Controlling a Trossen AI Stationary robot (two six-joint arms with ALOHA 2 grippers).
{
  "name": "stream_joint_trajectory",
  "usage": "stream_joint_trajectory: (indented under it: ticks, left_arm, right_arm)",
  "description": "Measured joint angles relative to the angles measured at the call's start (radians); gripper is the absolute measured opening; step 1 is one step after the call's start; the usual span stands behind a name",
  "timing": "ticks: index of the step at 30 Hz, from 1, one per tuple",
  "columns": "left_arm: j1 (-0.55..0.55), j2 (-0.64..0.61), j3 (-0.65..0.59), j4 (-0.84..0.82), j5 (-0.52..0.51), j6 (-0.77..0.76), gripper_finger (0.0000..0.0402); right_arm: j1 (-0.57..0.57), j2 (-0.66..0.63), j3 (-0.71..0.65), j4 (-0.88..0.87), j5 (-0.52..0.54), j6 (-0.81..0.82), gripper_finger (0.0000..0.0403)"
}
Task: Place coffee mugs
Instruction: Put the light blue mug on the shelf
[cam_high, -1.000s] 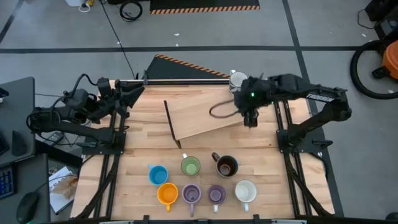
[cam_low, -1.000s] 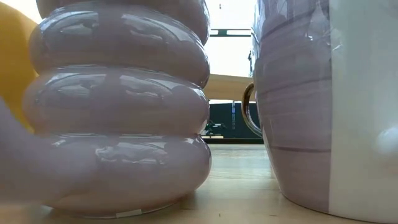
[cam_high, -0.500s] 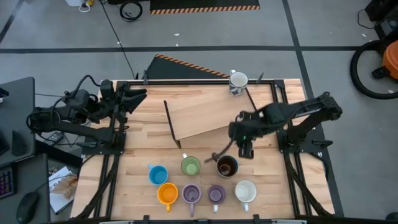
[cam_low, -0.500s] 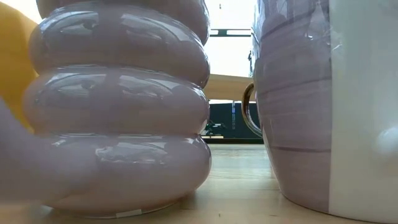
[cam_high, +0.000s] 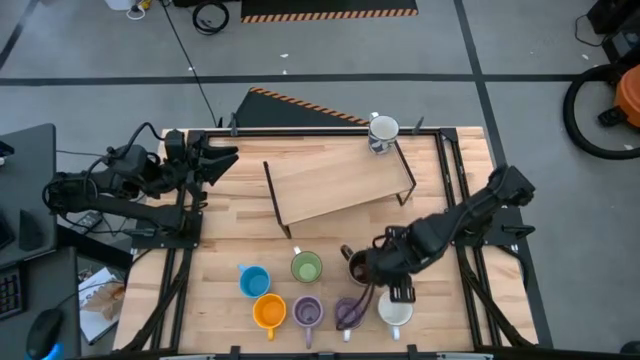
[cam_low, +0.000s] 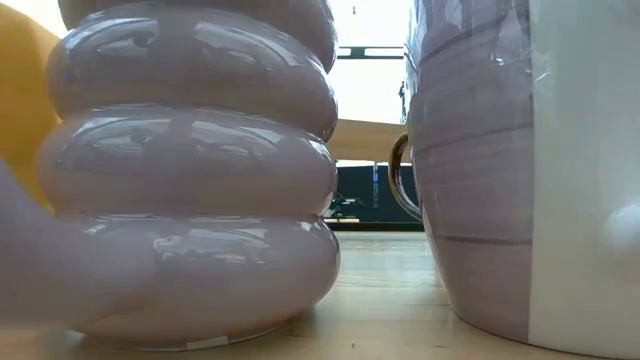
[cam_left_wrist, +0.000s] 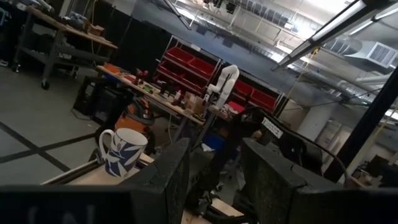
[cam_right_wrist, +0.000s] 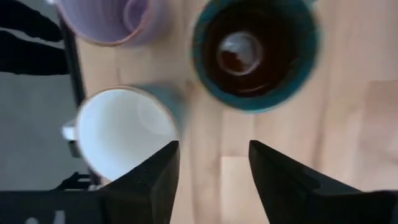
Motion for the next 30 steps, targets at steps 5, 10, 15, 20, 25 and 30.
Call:
stream_joint_trajectory:
  ticks: [5,10,15,20,25,30]
  left_arm:
    - [0.0,0.0,0.0,0.0,0.001,-0.001,0.0151]
    - [0.0,0.0,0.0,-0.001,0.001,-0.001,0.0151]
    - [0.0,0.0,0.0,-0.012,0.001,-0.002,0.0151]
    - [0.0,0.0,0.0,-0.013,0.008,-0.003,0.0151]
    - [0.0,0.0,0.0,-0.015,0.013,-0.003,0.0151]
    - [0.0,0.0,0.0,-0.015,0.013,-0.003,0.0151]
  right_arm:
    - [0.046,0.044,0.0,0.027,-0.024,0.057,0.0228]
    - [0.086,0.105,0.0,0.027,-0.004,0.089,0.0235]
    - [0.108,0.132,-0.022,0.064,0.006,0.106,0.0223]
    - [0.109,0.084,-0.136,0.177,0.013,0.159,0.0204]
    - [0.109,0.07,-0.215,0.243,0.022,0.133,0.0187]
    - [0.111,0.07,-0.286,0.331,0.032,0.137,0.0163]
